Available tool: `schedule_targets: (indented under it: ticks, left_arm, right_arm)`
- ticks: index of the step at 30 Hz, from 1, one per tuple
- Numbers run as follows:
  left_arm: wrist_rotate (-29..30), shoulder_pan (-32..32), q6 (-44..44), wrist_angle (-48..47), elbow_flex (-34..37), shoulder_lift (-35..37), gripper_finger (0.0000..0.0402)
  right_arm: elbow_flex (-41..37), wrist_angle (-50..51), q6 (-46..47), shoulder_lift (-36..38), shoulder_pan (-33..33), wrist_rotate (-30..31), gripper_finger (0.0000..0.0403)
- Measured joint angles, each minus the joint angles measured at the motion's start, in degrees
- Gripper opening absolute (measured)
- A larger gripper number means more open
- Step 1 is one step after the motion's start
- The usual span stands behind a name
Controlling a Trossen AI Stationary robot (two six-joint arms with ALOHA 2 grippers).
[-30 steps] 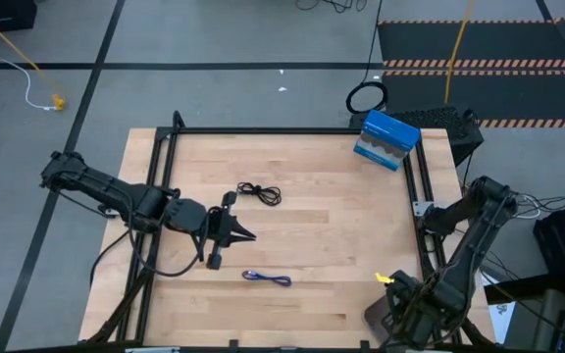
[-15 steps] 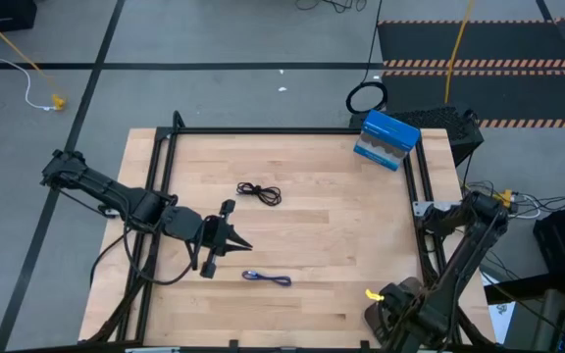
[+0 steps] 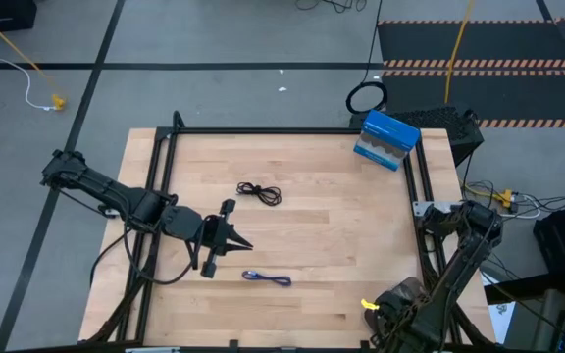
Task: Pick and place USB-C Cables
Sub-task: Put the bottom black charger cable into the black bin
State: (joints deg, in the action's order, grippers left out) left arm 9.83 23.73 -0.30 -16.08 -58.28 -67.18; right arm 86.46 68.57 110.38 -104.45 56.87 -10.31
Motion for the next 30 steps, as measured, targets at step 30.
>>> schedule_targets:
  ticks: [30]
  left_arm:
    - [0.0,0.0,0.0,1.1,0.0,0.0,0.0026]
  right_arm:
    - [-16.7,-21.6,1.5,1.1,0.3,-0.4,0.0085]
